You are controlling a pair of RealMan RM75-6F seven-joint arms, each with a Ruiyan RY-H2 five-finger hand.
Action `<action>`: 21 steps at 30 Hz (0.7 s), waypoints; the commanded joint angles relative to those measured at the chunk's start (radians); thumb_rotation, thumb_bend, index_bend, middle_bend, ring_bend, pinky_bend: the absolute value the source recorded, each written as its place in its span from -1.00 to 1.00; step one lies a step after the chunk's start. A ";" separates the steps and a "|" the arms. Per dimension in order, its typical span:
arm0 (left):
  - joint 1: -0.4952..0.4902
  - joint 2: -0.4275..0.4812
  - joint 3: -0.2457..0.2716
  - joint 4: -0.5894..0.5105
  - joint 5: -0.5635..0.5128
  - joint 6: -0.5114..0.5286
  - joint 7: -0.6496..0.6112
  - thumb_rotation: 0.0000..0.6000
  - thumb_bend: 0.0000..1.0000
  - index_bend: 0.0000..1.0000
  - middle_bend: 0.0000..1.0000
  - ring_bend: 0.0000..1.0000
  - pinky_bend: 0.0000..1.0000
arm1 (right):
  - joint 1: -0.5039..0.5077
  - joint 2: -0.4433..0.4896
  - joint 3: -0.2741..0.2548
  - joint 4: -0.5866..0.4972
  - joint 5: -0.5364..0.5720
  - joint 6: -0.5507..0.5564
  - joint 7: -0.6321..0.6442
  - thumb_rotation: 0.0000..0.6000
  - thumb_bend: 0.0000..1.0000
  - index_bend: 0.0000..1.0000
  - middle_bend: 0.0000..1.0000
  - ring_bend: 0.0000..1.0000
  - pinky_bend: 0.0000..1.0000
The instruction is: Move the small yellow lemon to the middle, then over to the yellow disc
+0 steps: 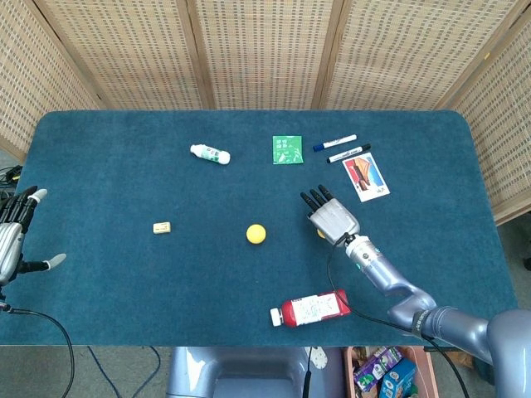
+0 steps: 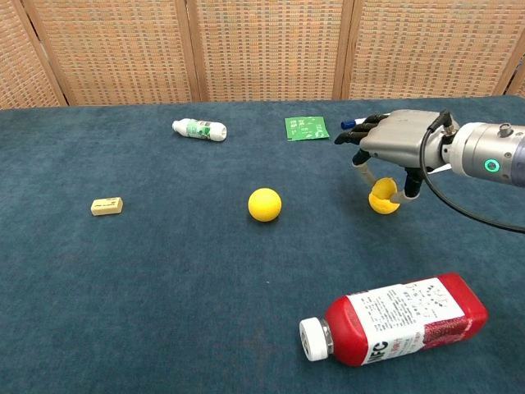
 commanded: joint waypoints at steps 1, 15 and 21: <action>0.000 0.000 0.000 0.000 0.001 0.000 -0.001 1.00 -1.00 -1.00 -1.00 -1.00 -1.00 | 0.001 -0.005 -0.003 0.004 0.003 0.000 -0.006 1.00 -0.37 0.04 -1.00 -1.00 -1.00; -0.001 0.003 0.000 0.001 0.003 -0.009 -0.009 1.00 -1.00 -1.00 -1.00 -1.00 -1.00 | 0.009 -0.015 -0.005 0.002 0.034 -0.004 -0.050 1.00 -0.38 -0.07 -1.00 -1.00 -1.00; -0.002 0.004 0.000 0.001 0.003 -0.011 -0.012 1.00 -1.00 -1.00 -1.00 -1.00 -1.00 | 0.008 -0.015 -0.006 -0.006 0.060 -0.003 -0.079 1.00 -0.48 -0.38 -1.00 -1.00 -1.00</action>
